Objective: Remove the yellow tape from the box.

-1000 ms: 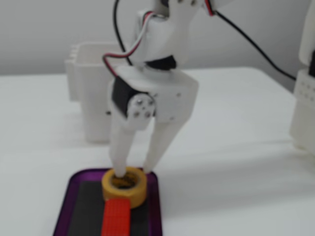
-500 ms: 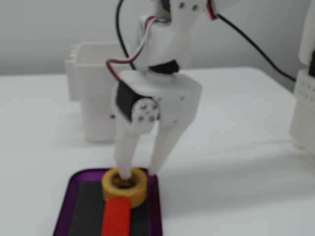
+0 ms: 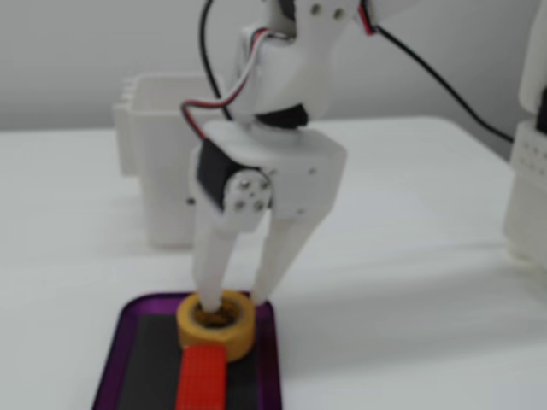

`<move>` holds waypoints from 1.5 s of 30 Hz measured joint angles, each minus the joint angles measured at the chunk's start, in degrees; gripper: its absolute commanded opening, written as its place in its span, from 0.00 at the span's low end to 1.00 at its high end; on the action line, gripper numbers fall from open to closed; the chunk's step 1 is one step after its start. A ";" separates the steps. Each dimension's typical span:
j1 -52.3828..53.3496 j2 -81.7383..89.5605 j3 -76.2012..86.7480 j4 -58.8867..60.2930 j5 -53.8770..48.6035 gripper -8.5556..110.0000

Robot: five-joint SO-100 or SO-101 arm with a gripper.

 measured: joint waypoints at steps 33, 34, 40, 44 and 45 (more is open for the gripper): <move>-0.26 0.00 -18.90 14.77 3.52 0.07; -0.26 0.00 -20.65 17.14 3.52 0.07; -0.26 3.43 -18.72 22.68 3.52 0.07; -0.26 12.39 -8.09 19.86 3.52 0.07; -0.26 14.94 -4.48 18.54 3.52 0.07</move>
